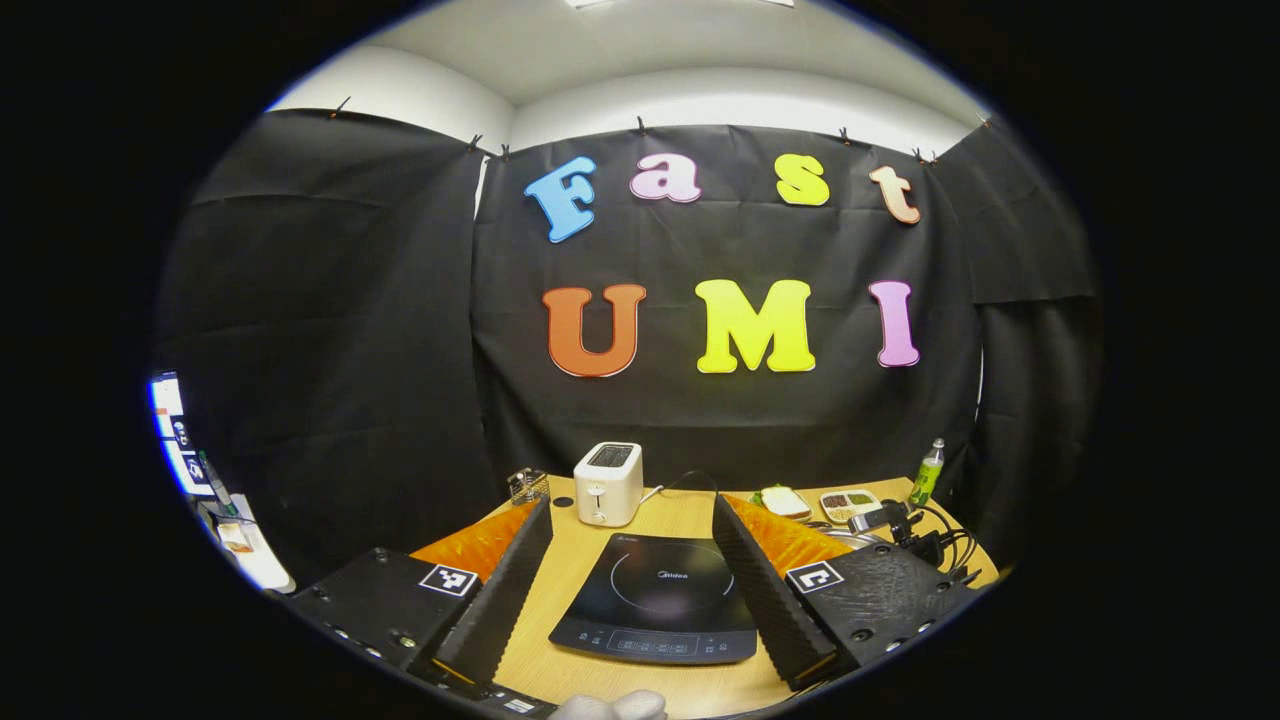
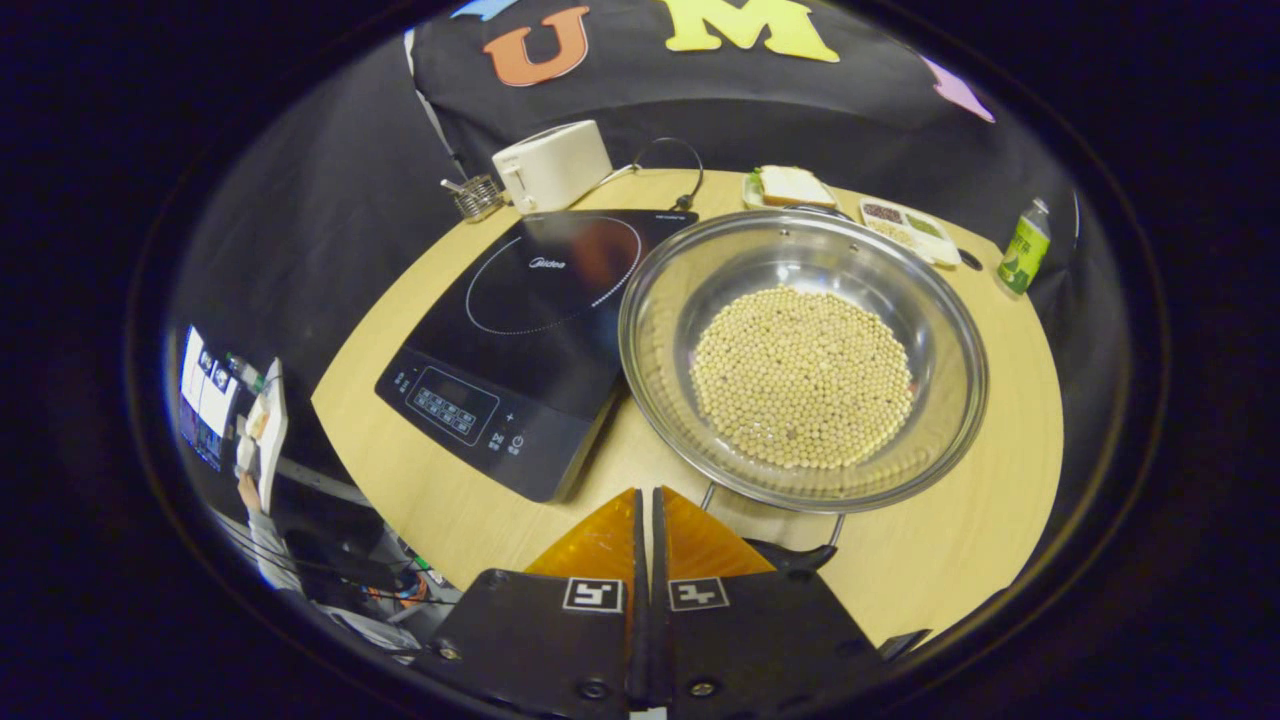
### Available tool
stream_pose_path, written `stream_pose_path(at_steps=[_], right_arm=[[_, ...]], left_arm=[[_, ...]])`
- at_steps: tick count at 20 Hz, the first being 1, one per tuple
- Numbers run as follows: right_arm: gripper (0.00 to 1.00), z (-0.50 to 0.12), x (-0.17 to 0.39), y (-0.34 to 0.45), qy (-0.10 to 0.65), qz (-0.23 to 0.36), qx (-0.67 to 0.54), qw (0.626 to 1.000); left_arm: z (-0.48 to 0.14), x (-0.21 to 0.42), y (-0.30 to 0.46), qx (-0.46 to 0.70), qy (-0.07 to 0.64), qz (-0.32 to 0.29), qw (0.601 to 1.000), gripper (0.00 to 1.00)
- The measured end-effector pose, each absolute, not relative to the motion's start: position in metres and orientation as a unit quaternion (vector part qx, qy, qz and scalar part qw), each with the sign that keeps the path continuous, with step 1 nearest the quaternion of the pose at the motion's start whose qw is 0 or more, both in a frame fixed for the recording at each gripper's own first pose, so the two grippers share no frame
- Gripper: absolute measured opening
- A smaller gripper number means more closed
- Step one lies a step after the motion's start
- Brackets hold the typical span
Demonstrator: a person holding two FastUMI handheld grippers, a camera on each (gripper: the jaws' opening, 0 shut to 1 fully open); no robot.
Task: First push the handle of the pot to place it horizontally, then grasp the pot with both hands and set it on the induction cooktop.
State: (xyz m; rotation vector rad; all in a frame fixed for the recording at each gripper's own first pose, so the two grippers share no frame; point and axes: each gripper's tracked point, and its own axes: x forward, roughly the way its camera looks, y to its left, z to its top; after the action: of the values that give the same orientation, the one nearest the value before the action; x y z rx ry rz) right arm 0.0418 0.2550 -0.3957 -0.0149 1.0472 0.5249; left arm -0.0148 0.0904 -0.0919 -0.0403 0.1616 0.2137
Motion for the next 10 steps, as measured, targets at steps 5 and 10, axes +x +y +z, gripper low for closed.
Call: stream_pose_path(at_steps=[5, 10], right_arm=[[0.04, -0.397, 0.045, 0.255, 0.499, 0.248, 0.012, 0.83], [0.04, -0.405, 0.045, 0.242, 0.511, 0.235, 0.013, 0.827]], left_arm=[[-0.095, -0.014, 0.089, -0.018, 0.086, 0.102, 0.991, 0.96], [-0.093, -0.012, 0.086, -0.02, 0.087, 0.098, 0.991, 0.96]])
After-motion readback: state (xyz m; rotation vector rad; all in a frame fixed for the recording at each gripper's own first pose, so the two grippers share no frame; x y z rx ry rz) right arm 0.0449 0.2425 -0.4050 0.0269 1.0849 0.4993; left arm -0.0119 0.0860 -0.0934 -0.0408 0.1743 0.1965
